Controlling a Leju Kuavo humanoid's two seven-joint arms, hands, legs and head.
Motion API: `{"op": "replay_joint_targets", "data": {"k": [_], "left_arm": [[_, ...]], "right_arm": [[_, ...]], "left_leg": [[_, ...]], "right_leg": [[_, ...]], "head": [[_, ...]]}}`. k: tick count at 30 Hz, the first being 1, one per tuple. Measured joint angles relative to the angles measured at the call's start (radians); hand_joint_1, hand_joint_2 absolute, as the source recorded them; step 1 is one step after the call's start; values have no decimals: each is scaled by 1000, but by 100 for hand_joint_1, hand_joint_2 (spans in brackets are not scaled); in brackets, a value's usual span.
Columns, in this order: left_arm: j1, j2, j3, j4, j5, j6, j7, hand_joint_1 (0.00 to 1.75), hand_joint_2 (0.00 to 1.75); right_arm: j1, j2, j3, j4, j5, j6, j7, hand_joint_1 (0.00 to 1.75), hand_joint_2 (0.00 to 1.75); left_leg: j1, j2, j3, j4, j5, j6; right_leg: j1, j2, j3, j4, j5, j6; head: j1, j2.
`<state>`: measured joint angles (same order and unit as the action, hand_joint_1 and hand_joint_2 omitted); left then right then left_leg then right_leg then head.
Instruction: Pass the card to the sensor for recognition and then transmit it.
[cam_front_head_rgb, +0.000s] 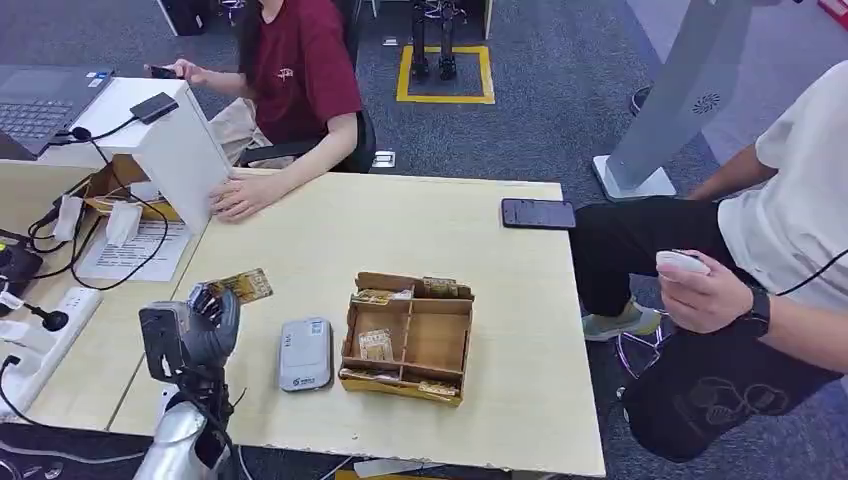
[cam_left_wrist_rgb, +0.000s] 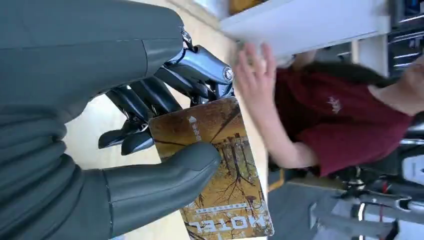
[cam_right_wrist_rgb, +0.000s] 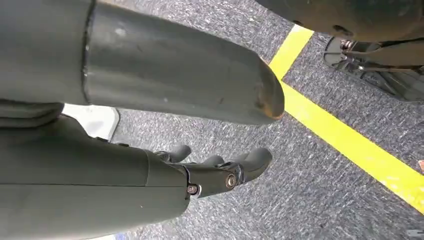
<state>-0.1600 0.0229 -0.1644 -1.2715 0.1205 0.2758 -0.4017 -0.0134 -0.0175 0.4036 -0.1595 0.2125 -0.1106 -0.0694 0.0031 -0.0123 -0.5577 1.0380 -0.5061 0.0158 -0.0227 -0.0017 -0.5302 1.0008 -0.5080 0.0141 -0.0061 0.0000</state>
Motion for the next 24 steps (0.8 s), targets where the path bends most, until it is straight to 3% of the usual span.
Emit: {"op": "replay_joint_targets", "data": {"k": [4, 5, 6, 8, 10, 12, 18, 24], "left_arm": [[-16, 1, 2, 1, -93, 86, -31, 175, 175], [-26, 0, 2, 6, -176, 152, -50, 175, 175], [-39, 3, 2, 12, -266, 218, -64, 175, 175], [-72, 11, 13, 35, -552, 360, -102, 175, 175], [-105, 11, 84, 57, -888, 412, -163, 175, 175], [-126, 6, 154, 78, -1057, 414, -194, 175, 175], [-171, -7, 281, 127, -1065, 416, -209, 175, 175], [-191, -19, 321, 156, -1074, 417, -209, 175, 175]], "right_arm": [[-2, 0, 2, 0, 3, 7, 0, 0, 0], [-3, 0, 5, 0, 8, 12, 0, 0, 0], [-5, 0, 7, 0, 11, 18, 0, 0, 0], [-8, 0, 12, 0, 27, 26, -3, 0, 0], [-13, 0, 23, -1, 40, 37, -4, 0, 0], [-17, 0, 30, -1, 47, 37, -4, 0, 0], [-18, 0, 34, -2, 52, 41, -3, 0, 0], [-19, 0, 35, -2, 53, 48, -3, 0, 0]], "left_leg": [[0, 0, 0, 0, 0, 0], [0, 0, -1, 0, 0, 0], [0, 0, -1, 0, 0, 0], [0, 0, -1, 0, 0, 0], [0, 0, 0, 0, 0, 0], [0, 1, 0, 0, 0, 0], [0, 1, 0, 0, 0, 0], [0, 1, 0, 0, 0, 0]], "right_leg": [[0, 0, -1, 0, 0, 0], [0, 0, -1, 0, 0, 0], [0, 0, -1, 0, 0, 0], [0, 0, 0, 0, 0, 0], [0, 0, 0, 0, 0, 0], [0, 1, 0, 0, 0, 0], [0, 1, -1, 0, 0, 0], [0, 1, -1, 0, 0, 0]], "head": [[0, 0], [0, 0], [0, 0], [0, 0], [0, 0], [0, 0], [0, 0], [0, 0]]}}
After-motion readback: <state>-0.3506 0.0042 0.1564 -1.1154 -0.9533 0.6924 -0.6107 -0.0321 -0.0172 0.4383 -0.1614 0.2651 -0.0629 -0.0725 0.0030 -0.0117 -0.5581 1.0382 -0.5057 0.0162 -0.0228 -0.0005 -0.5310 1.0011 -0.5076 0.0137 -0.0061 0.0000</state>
